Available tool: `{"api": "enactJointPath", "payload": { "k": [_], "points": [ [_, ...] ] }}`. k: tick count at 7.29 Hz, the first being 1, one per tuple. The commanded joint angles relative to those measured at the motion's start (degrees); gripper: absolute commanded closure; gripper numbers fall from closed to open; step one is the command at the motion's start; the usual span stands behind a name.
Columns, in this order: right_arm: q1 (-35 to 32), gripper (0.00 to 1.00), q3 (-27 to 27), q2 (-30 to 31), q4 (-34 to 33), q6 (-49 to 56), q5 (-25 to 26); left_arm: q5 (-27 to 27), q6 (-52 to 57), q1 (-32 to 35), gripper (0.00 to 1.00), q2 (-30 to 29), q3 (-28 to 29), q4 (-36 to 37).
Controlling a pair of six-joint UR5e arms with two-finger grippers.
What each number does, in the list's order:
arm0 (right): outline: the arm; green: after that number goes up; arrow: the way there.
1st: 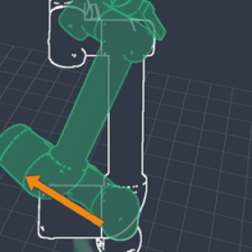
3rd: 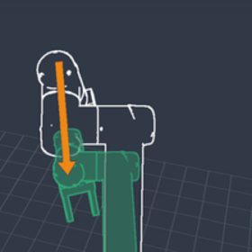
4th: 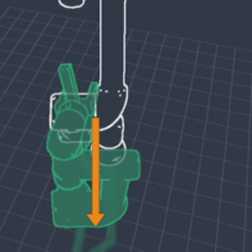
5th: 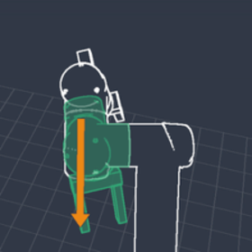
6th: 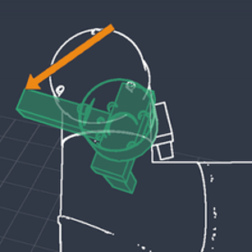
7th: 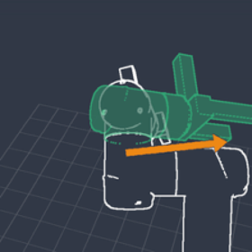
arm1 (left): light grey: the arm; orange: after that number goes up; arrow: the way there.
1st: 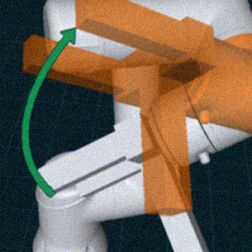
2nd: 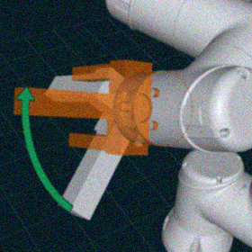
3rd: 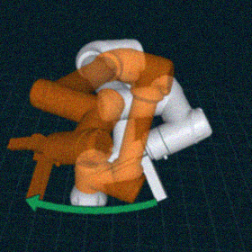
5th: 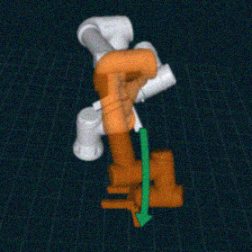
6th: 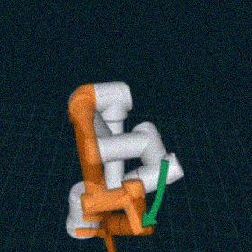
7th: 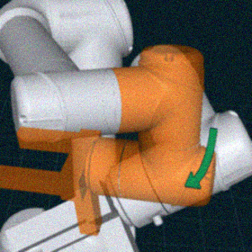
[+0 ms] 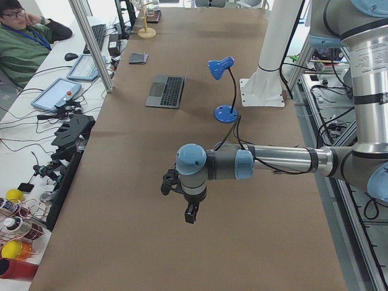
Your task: Close laptop
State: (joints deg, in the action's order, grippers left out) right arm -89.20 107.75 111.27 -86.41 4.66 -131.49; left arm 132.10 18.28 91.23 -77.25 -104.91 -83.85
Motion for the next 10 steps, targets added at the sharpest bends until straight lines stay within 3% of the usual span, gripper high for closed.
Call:
{"api": "enactJointPath", "payload": {
  "k": [1, 8, 10],
  "points": [
    [-0.01, 0.0, 0.0, 0.0, 0.01, 0.0, 0.0, 0.08, -0.09, 0.0, 0.01, 0.0, -0.29, 0.0],
    [-0.01, 0.0, 0.26, 0.0, 0.28, 0.09, 0.0, 0.43, -0.61, 0.0, 0.01, -1.67, -0.74, -0.09],
    [-0.01, 0.0, 0.0, 0.35, 10.84, 0.09, -0.17, 0.52, -0.61, 0.0, 0.01, -2.46, -1.87, -0.26]
  ]
}}
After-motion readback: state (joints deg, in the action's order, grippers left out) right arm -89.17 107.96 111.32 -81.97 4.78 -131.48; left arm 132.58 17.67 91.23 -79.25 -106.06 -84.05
